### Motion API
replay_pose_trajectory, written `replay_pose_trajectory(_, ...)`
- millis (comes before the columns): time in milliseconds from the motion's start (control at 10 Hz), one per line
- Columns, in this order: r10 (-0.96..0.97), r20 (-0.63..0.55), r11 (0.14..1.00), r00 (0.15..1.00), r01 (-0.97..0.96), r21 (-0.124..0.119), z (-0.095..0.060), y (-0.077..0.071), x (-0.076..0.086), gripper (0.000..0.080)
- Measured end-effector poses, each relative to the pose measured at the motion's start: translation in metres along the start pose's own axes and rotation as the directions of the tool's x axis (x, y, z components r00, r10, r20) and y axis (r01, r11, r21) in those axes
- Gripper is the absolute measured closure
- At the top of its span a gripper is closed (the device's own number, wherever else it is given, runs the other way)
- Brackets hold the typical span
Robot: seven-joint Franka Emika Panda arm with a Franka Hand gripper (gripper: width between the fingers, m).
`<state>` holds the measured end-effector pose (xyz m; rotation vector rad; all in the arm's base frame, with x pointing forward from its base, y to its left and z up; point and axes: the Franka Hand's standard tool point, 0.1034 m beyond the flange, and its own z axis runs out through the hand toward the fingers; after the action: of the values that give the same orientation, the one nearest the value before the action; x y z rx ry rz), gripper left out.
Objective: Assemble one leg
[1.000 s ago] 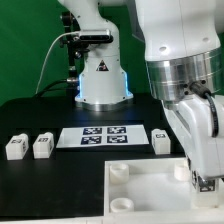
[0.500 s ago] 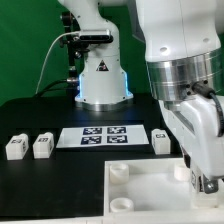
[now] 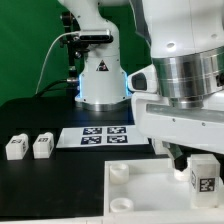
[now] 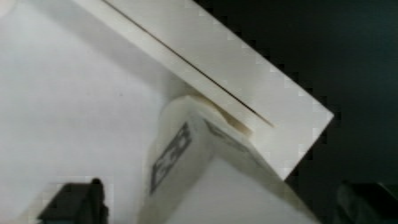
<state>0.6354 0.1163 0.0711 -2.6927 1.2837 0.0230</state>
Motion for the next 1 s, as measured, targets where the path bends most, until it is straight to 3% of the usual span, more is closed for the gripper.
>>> replay_pose_trajectory(200,-0.351,-0.008,0.937,0.937,0.350,-0.012,-0.0010,0.0023,0.0052,0.0151)
replay_pose_trajectory(400,-0.667,-0.022,0.744,0.745,0.665,-0.064,-0.0037,-0.0034,0.0060,0.0151)
replay_pose_trajectory(500,-0.743,-0.021,0.668,0.669,0.741,-0.070,-0.0019,-0.0035,0.0045,0.0151)
replay_pose_trajectory(700,-0.720,-0.024,0.694,0.694,0.717,-0.067,-0.0022,-0.0030,0.0058,0.0151)
replay_pose_trajectory(800,-0.714,-0.024,0.700,0.700,0.711,-0.066,-0.0021,-0.0029,0.0059,0.0259)
replay_pose_trajectory(900,-0.668,-0.028,0.744,0.744,0.665,-0.063,-0.0020,-0.0031,0.0054,0.0259)
replay_pose_trajectory(1000,-0.587,-0.033,0.809,0.809,0.584,-0.058,-0.0018,-0.0033,0.0048,0.0437)
